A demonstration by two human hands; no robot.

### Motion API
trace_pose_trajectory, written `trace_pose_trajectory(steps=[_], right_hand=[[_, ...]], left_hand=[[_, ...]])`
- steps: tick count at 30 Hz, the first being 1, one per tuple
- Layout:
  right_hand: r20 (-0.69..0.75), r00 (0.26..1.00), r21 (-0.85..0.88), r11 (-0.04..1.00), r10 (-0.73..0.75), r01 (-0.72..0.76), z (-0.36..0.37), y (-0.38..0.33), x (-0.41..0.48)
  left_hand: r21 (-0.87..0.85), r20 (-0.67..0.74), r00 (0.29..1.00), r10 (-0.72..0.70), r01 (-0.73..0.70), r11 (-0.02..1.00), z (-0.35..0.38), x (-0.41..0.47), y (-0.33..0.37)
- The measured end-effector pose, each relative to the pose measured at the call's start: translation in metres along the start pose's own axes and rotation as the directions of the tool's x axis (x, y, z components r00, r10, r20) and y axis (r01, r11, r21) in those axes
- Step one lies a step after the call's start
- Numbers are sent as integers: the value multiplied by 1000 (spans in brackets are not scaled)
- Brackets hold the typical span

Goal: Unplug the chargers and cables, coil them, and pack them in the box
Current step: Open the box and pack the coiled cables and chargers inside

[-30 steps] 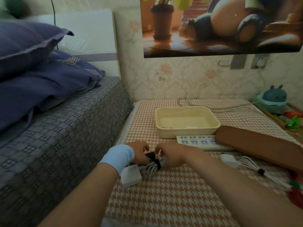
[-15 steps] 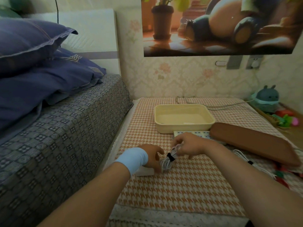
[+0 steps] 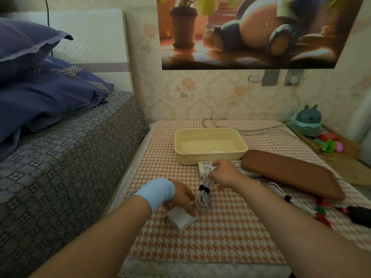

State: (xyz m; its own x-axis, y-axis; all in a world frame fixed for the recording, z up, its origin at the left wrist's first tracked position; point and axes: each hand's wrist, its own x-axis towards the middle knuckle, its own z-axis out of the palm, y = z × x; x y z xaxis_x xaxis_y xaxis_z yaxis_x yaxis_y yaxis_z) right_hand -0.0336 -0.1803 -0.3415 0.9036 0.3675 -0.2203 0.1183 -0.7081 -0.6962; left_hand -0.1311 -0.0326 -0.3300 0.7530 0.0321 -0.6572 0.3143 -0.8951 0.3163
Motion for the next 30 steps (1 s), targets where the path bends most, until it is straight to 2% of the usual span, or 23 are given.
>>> trace_pose_trajectory(steps=[3,5,7,8,10,12,13,14,16,18,19,20,21,23,24,26,30], right_hand=[[24,1000,-242,970,11,-5,-2,1,-2],[62,995,-342,939,72,-47,-3,-1,-6],[199,964,-357,929,177,-96,-3,-8,-15],[296,930,-343,933,219,-111,-2,-11,-23],[437,864,-356,930,252,-91,0,-16,-37],[485,842,-389,921,237,-35,3,-17,-46],[492,842,-386,922,221,-17,4,-16,-49],[497,843,-369,929,203,-6,6,-14,-51],[505,850,-325,945,150,27,11,-10,-62],[469,880,-387,913,74,130,19,-3,-75],[442,897,-462,863,25,204,22,0,-81],[419,908,-522,812,-25,263,25,5,-82],[409,910,-546,783,-63,299,27,10,-80],[435,895,-544,764,-97,347,24,17,-73],[444,890,-553,750,-105,364,20,21,-69],[419,898,-558,743,-133,370,6,31,-61],[335,925,-591,725,-178,353,-19,53,-47]], left_hand=[[21,-24,997,-73,73,997,7,0,-3],[35,-41,990,-135,137,990,11,-1,-1],[-41,-39,981,-190,189,981,14,-1,2],[-147,-18,979,-201,196,970,16,-1,3],[-373,88,986,-144,166,913,16,-6,3],[-407,213,977,-4,92,909,11,-14,-1],[-378,236,970,53,41,925,7,-15,-4],[-308,193,978,85,-22,951,3,-14,-4],[-82,-76,987,138,-145,986,-5,-11,-3],[73,-404,882,242,-233,970,-13,-4,1],[135,-474,825,309,-279,951,-14,-1,3],[215,-455,809,372,-306,927,-15,2,5],[309,-367,840,399,-295,904,-14,4,8],[490,-160,935,315,-202,848,-8,10,10],[534,-101,961,256,-165,830,-4,14,10],[543,-80,976,203,-128,830,0,20,10],[604,-170,962,213,-69,794,-4,24,14]])
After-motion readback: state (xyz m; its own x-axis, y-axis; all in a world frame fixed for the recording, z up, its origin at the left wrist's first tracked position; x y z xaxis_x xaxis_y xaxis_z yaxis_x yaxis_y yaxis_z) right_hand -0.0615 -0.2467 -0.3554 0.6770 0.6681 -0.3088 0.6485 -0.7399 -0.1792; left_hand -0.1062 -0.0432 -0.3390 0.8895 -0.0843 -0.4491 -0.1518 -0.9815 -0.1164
